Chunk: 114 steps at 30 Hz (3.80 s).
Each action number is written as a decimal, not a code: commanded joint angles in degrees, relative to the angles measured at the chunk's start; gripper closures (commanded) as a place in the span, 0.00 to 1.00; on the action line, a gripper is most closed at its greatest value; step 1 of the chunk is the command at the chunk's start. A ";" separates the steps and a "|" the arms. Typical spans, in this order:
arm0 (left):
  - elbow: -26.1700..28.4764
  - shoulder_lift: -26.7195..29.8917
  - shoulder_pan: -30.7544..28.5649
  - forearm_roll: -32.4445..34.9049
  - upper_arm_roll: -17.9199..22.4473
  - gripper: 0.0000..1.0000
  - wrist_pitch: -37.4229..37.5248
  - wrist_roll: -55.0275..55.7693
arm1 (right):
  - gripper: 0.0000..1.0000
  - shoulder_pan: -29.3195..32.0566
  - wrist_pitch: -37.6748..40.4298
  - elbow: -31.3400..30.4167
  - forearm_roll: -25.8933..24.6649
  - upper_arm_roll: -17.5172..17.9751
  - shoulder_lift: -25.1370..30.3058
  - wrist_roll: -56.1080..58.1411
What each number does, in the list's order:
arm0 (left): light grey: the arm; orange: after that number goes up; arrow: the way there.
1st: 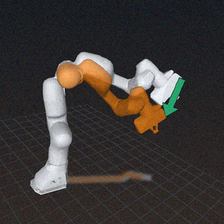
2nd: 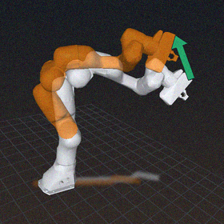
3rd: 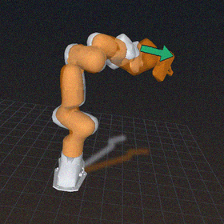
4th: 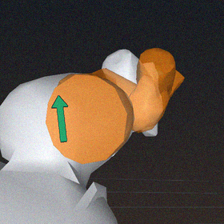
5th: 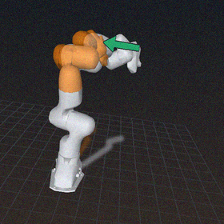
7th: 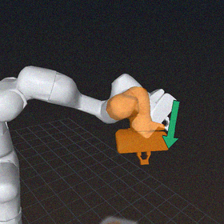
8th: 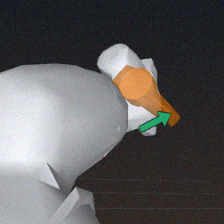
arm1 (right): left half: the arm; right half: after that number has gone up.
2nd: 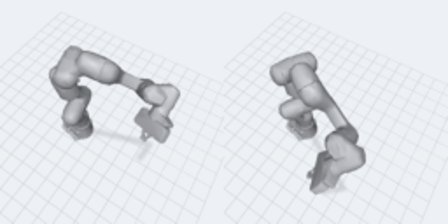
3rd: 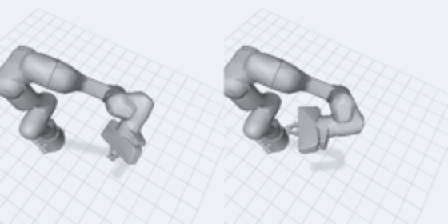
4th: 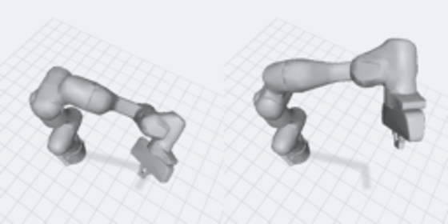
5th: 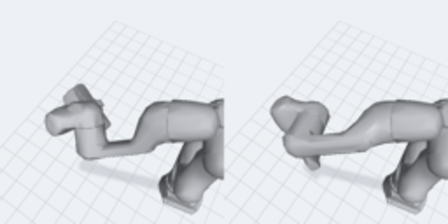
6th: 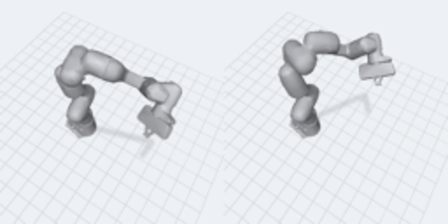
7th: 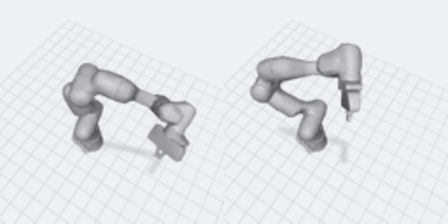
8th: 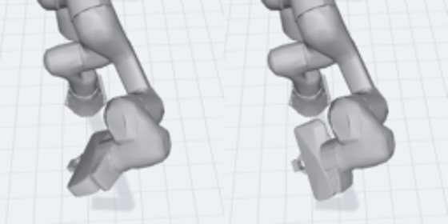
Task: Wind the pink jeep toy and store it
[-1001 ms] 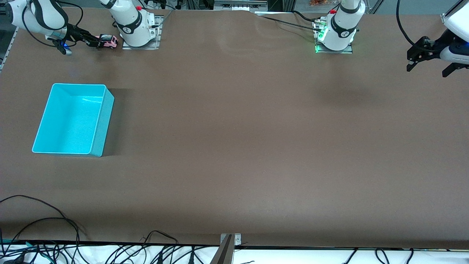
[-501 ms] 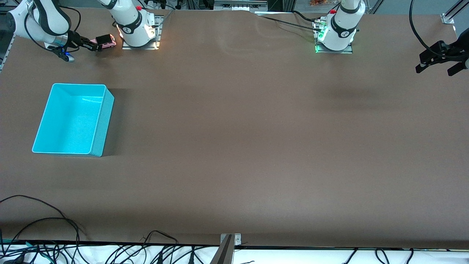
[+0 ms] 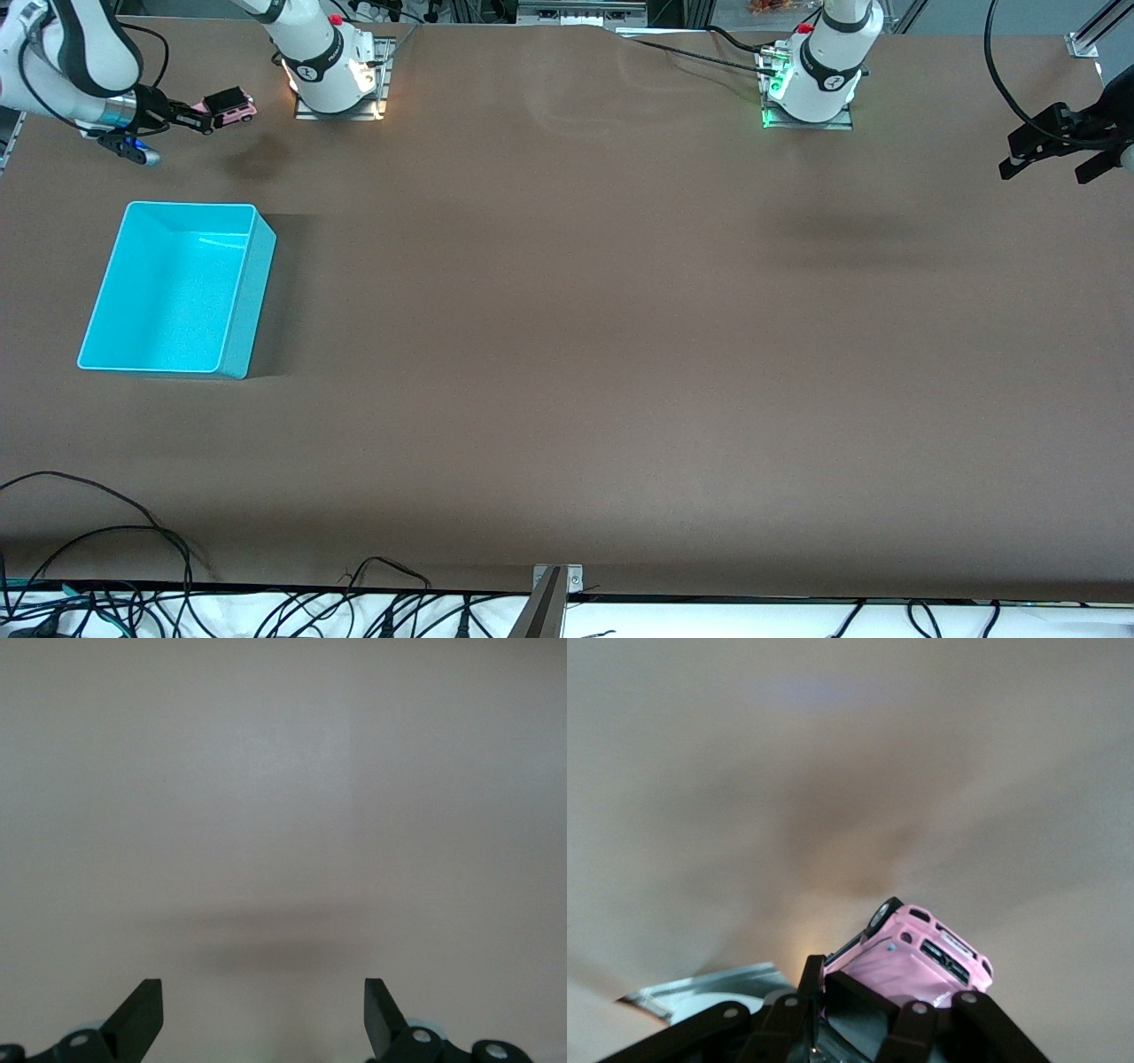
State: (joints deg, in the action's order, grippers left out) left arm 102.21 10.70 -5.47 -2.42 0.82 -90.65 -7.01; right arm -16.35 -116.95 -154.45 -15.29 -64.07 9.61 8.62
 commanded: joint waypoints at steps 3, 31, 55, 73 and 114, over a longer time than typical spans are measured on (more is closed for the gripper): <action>-2.19 -1.47 0.03 -1.27 -0.20 0.00 1.61 0.41 | 0.93 -8.86 12.70 10.56 4.74 -0.35 2.43 -0.80; -1.31 -1.56 0.03 5.76 -2.58 0.00 2.32 0.06 | 0.93 -27.16 17.28 38.25 22.65 -0.70 -18.55 17.90; -1.57 -1.56 0.03 5.32 -2.58 0.00 2.58 0.06 | 0.92 2.99 27.29 56.98 41.48 19.60 -46.26 38.40; -1.66 -1.56 0.03 5.15 -2.58 0.00 2.58 0.15 | 0.00 -1.22 36.17 65.32 41.48 19.16 -45.91 33.13; -1.66 -1.56 0.03 5.06 -2.58 0.00 2.58 0.15 | 0.00 -1.33 36.53 75.09 20.85 47.69 -29.65 11.71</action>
State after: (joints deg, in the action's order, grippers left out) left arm 102.20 9.69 -5.46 1.99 -1.54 -89.39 -7.01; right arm -24.08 -78.54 -77.06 14.88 -30.76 -25.88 30.85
